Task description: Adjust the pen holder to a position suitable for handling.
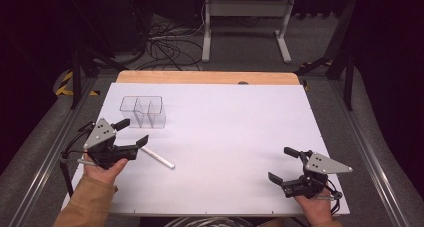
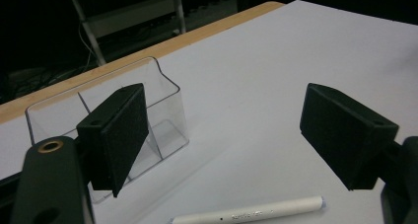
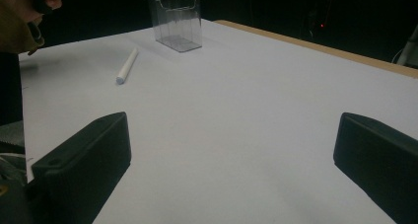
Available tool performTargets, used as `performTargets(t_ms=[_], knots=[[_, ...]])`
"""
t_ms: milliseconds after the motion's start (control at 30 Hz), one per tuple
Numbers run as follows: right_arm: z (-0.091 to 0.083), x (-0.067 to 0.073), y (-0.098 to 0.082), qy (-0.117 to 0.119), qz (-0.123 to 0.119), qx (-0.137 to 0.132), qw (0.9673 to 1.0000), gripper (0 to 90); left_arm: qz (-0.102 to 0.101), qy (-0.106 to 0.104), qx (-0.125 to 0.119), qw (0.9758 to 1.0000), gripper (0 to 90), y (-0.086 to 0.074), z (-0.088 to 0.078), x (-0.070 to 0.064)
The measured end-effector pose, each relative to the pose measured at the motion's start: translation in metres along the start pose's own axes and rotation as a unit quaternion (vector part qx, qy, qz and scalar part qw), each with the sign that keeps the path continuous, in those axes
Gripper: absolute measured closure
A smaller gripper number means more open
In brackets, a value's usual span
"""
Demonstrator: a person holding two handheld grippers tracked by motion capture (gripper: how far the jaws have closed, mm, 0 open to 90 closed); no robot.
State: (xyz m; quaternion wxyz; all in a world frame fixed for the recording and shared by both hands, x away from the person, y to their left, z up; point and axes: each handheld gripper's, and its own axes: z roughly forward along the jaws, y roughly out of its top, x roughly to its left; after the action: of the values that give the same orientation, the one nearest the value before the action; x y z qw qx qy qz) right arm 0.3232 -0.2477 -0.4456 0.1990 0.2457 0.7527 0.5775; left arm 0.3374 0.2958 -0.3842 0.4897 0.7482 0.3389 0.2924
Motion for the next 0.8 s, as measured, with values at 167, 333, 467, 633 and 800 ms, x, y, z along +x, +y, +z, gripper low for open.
performTargets(t_ms=[167,333,467,633,800], knots=[[0.000,0.000,0.000,0.001,-0.001,0.001,1.0000,1.7,0.019,-0.011,0.003,0.9998,19.7,0.005,0.001,0.002],[0.000,0.000,0.000,0.004,-0.001,0.000,1.0000,1.7,0.047,-0.022,0.026,0.9983,29.1,0.013,0.004,0.009],[0.000,0.000,0.000,0.005,-0.001,0.000,1.0000,1.7,0.065,-0.036,0.051,0.9959,33.2,0.021,0.009,0.018],[0.000,0.000,0.000,0.008,-0.001,-0.001,1.0000,1.7,0.088,-0.057,0.082,0.9911,34.1,0.029,0.016,0.032],[0.001,0.001,0.000,0.010,-0.002,-0.001,0.9999,1.7,0.109,-0.062,0.120,0.9848,33.3,0.037,0.026,0.044]])
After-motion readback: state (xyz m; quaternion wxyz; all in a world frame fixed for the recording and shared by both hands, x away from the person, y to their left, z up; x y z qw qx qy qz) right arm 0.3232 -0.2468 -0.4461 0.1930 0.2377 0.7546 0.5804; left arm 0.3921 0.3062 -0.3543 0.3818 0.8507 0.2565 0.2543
